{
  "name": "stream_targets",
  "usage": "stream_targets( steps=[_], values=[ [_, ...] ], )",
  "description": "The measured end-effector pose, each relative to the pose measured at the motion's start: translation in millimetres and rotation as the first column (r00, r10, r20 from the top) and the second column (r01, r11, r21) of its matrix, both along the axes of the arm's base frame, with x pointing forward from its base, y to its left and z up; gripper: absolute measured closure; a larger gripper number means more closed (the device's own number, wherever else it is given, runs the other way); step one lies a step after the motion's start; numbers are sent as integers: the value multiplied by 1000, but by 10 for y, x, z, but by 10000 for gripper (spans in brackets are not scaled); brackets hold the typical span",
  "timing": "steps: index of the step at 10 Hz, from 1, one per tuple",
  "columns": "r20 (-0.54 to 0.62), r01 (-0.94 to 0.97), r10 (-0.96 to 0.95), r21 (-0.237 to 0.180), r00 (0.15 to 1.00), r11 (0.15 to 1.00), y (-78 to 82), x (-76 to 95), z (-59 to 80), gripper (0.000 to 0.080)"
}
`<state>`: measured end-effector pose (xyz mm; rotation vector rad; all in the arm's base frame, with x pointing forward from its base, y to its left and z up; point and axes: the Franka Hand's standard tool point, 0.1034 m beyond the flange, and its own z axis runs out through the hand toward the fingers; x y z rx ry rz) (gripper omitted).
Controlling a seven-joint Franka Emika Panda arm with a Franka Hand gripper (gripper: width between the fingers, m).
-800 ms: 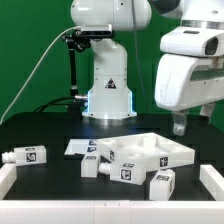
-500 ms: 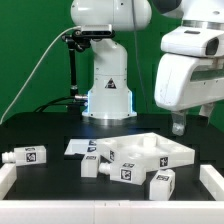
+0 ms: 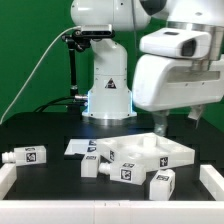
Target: Assemble one leg
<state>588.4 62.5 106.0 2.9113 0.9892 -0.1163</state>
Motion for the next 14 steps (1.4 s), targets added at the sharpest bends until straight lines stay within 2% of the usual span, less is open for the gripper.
stream_targets(
  steps=[1,2,3,7,8,10,11,14],
  values=[
    [-12,56,-56,5,998,998,-136,-13,-138,150],
    [-25,85,-84,11,996,996,-192,-18,-227,150],
    [-39,118,-117,36,992,992,-229,-19,-269,150],
    [-39,148,-146,35,988,988,-218,-24,-290,150],
    [-30,255,-254,29,967,966,-186,-44,-389,150],
    [-7,375,-375,63,927,925,-63,-60,-603,150],
    [-17,405,-405,80,914,911,-93,-66,-734,150],
    [-6,400,-401,88,916,912,-118,-90,-918,150]
  ],
)
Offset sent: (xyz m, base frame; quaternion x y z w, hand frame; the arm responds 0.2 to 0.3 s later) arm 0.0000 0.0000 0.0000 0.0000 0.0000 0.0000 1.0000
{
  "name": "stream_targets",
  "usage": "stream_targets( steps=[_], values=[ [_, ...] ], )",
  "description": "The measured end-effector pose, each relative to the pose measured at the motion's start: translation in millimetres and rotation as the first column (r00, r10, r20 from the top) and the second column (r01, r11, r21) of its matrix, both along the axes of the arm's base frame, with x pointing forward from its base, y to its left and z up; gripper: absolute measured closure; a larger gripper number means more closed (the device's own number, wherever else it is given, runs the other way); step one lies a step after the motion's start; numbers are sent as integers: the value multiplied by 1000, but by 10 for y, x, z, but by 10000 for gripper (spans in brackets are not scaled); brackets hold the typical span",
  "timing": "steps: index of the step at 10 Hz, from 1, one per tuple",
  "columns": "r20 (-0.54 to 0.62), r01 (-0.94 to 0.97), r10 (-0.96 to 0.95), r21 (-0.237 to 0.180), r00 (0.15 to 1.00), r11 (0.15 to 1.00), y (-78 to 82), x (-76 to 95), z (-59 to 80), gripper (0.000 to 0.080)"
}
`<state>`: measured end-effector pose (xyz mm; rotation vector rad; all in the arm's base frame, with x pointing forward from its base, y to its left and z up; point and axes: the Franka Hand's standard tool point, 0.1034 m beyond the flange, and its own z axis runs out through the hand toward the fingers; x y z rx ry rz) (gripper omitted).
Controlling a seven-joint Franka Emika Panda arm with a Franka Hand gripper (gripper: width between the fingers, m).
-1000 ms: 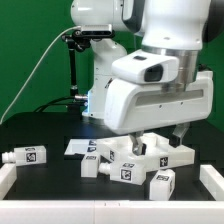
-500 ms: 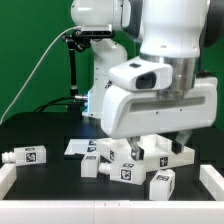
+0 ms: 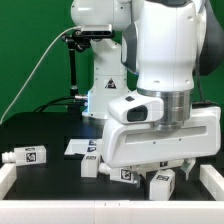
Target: Assemble one leg
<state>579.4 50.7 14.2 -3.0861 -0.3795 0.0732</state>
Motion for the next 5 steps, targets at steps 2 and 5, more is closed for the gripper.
stream_targets(
  steps=[2,5],
  values=[
    [-9,-7,7,0,1000,1000,65,-35,-55,150],
    [-9,-5,5,-1,1000,1000,56,-32,-54,175]
  ],
)
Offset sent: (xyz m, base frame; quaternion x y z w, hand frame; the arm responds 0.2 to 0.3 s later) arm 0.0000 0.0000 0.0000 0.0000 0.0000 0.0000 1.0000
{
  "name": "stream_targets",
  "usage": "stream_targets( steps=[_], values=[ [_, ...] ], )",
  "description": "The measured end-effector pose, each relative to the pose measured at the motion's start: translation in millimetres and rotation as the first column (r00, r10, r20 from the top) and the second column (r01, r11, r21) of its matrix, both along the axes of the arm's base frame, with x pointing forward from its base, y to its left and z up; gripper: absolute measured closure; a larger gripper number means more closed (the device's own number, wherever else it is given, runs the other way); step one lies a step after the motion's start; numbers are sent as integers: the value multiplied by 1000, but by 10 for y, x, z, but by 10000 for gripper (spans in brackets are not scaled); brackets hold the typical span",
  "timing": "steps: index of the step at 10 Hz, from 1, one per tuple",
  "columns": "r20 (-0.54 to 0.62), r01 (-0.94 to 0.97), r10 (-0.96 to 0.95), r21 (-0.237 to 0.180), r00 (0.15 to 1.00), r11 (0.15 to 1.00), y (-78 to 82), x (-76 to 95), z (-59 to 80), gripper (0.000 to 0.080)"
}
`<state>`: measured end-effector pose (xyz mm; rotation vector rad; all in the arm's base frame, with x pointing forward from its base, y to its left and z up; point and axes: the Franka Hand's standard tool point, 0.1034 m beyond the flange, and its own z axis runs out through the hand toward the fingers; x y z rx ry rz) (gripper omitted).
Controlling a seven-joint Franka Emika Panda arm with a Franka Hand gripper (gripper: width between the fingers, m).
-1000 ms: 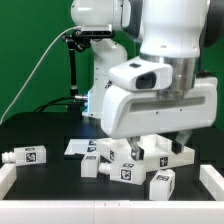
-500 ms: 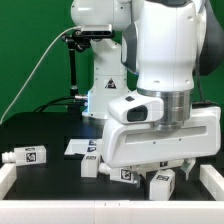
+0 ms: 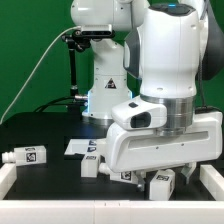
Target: Assemble one leg
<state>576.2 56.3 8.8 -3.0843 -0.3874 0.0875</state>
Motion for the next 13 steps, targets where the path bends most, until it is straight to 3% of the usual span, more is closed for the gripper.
stream_targets(
  steps=[1,2,3,5,8,9,11,12,13],
  values=[
    [0,0,0,0,1000,1000,0,0,0,347],
    [0,0,0,0,1000,1000,0,0,0,347],
    [0,0,0,0,1000,1000,0,-1,-1,537],
    [-4,0,0,0,1000,1000,-5,8,20,535],
    [15,-57,57,4,998,998,-225,91,597,535],
    [29,-121,120,4,992,993,-448,69,709,535],
    [27,-174,174,7,984,985,-1058,-87,773,535],
    [35,-161,161,4,986,987,-1242,-57,856,535],
    [69,-158,158,-5,985,987,-1228,-9,872,535]
  ],
)
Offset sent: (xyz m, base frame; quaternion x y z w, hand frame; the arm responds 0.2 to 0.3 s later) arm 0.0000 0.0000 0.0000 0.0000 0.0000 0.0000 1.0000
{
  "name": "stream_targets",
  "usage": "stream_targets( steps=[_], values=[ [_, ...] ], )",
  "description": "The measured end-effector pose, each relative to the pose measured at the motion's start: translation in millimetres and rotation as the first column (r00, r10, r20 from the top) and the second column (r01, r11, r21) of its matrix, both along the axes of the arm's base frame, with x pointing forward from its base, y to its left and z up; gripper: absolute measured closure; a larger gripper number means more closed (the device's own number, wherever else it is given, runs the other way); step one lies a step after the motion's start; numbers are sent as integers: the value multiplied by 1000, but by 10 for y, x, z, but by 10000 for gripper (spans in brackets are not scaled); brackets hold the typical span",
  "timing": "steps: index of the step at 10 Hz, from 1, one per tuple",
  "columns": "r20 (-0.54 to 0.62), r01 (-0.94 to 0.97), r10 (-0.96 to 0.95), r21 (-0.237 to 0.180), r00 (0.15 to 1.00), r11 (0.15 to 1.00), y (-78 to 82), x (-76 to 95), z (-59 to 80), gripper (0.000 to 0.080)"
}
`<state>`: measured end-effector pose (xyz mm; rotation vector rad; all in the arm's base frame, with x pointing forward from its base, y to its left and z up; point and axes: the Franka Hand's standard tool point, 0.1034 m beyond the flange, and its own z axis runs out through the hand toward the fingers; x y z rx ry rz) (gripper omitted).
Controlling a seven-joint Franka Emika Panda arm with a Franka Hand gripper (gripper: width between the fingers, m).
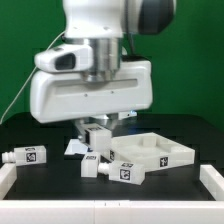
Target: Assemble one leg
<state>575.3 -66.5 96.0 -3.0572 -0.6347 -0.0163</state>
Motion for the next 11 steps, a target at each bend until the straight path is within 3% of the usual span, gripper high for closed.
stream_targets(
  steps=[4,7,9,11],
  values=[
    [2,1,-1,-3,1000,1000,-24,-18,-38,535],
    [-18,35,-35,-16,999,999,-578,-247,-351,535],
    [-20,46,-46,-20,999,999,-740,-402,-723,535],
    [-35,42,-42,-18,998,999,-840,-411,-863,535]
  ],
)
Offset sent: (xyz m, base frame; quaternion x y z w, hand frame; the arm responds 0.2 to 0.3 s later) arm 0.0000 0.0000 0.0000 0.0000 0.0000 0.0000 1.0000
